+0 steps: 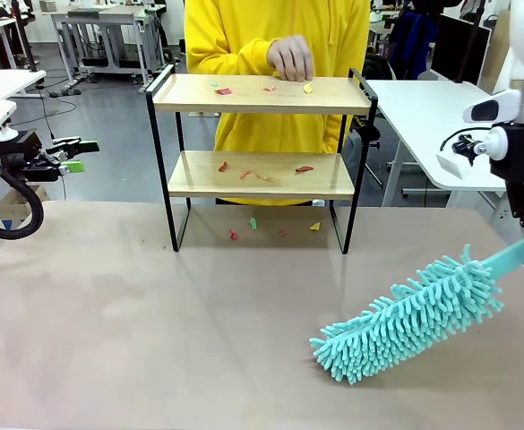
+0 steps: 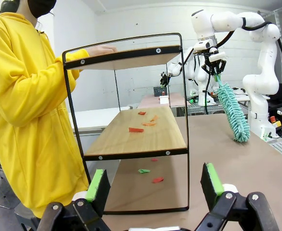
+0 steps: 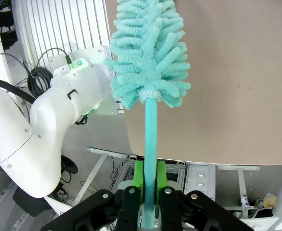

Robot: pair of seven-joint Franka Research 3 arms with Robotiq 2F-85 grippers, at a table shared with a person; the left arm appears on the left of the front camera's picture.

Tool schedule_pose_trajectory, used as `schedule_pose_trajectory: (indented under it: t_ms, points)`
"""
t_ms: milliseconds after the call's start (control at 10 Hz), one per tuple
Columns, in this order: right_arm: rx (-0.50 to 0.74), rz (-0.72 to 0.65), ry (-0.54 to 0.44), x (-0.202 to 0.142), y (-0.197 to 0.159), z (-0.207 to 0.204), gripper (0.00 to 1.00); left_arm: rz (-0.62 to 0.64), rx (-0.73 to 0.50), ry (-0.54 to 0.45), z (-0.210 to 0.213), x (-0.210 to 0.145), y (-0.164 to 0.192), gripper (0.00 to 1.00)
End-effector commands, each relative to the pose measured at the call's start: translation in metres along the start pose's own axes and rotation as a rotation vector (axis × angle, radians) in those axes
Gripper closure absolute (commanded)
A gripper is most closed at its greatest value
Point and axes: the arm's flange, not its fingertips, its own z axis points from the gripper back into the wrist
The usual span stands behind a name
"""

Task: Clean the shelf.
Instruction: Clean the specific section of the Shelf indicated by the human with the Duster.

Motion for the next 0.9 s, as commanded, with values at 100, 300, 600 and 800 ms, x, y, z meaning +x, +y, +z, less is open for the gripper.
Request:
schedule_pose_trajectory:
  t_ms: [100,300,600,800]
  points:
    - [-0.009,-0.016,0.002,-0.0008,0.0014,0.0016,0.87,-0.018,0.001,-0.001,0.0005,0.0031,-0.0007,0.0]
    - [0.0,0.0,0.0,0.0,0.0,0.0,0.87,-0.018,0.001,-0.001,0.0005,0.0031,-0.0007,0.0]
    - [0.003,-0.006,-0.006,-0.0028,0.0005,0.0069,0.87,-0.018,0.001,-0.001,0.0005,0.0031,-0.0007,0.0]
    - [0.007,-0.006,-0.027,-0.004,0.0023,0.0097,0.87,-0.018,0.001,-0.001,0.0005,0.0031,-0.0007,0.0]
